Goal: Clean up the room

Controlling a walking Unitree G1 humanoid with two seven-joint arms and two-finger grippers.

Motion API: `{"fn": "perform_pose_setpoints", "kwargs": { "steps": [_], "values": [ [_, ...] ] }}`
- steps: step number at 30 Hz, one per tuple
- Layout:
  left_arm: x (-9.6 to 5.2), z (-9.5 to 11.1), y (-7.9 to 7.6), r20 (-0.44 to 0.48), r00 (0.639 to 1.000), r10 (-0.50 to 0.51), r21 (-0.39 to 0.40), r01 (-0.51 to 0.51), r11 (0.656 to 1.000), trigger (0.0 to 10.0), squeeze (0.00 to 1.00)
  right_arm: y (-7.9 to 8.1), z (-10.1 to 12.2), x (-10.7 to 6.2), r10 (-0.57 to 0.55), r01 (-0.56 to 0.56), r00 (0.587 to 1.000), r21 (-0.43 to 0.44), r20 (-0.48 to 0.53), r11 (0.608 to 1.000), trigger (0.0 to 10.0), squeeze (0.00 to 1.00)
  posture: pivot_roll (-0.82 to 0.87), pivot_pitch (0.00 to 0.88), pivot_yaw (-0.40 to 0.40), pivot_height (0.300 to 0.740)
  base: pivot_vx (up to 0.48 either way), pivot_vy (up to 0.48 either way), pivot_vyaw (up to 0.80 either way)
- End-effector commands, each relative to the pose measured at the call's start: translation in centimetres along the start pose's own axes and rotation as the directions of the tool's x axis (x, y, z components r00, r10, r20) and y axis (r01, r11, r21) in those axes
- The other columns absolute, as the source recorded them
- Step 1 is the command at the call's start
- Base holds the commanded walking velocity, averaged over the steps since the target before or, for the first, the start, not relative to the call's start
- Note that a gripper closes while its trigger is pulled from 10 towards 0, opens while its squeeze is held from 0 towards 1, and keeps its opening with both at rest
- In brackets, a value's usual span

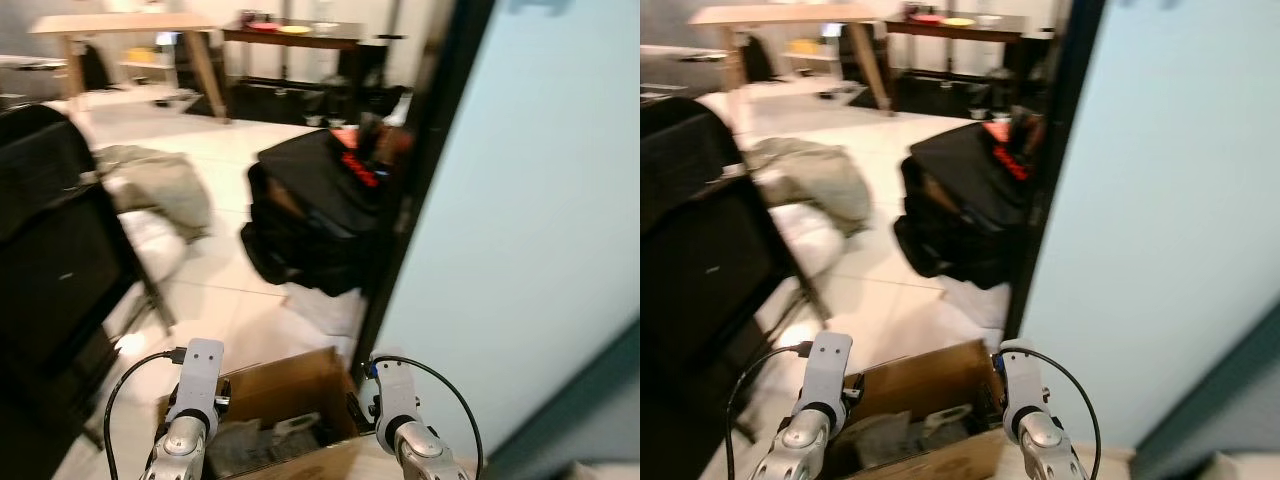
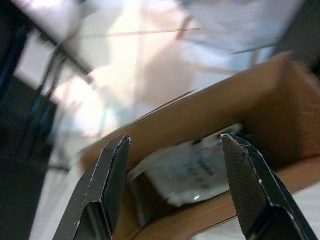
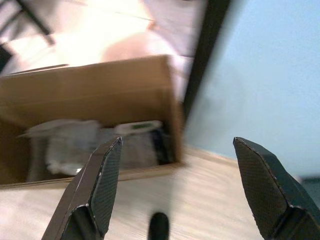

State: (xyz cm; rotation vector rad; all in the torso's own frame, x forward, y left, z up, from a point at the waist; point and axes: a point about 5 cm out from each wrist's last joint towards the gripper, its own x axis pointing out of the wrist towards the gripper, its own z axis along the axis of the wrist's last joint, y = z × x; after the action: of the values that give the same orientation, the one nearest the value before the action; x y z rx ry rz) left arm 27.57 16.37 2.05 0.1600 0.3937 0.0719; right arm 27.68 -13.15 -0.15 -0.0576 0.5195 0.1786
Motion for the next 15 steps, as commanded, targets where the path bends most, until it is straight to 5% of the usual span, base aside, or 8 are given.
{"fn": "perform_pose_setpoints", "kwargs": {
  "steps": [1,15],
  "values": [
    [-0.09,0.00,-0.05,0.004,1.000,-0.008,0.006,0.008,1.000,10.0,0.00,-0.16,-0.76,-0.21,-0.008,0.008,1.000,0.024,-0.027,1.000,10.0,0.00,0.00,0.057,-0.051,0.740,0.000,0.000,-0.80],
    [-0.29,-0.46,-0.54,-0.013,0.996,-0.084,0.069,0.084,0.994,10.0,0.00,0.11,-1.36,-0.29,0.024,-0.022,0.997,0.029,-0.072,0.999,10.0,0.00,0.00,0.058,-0.053,0.740,0.000,0.000,-0.80]
  ]
}}
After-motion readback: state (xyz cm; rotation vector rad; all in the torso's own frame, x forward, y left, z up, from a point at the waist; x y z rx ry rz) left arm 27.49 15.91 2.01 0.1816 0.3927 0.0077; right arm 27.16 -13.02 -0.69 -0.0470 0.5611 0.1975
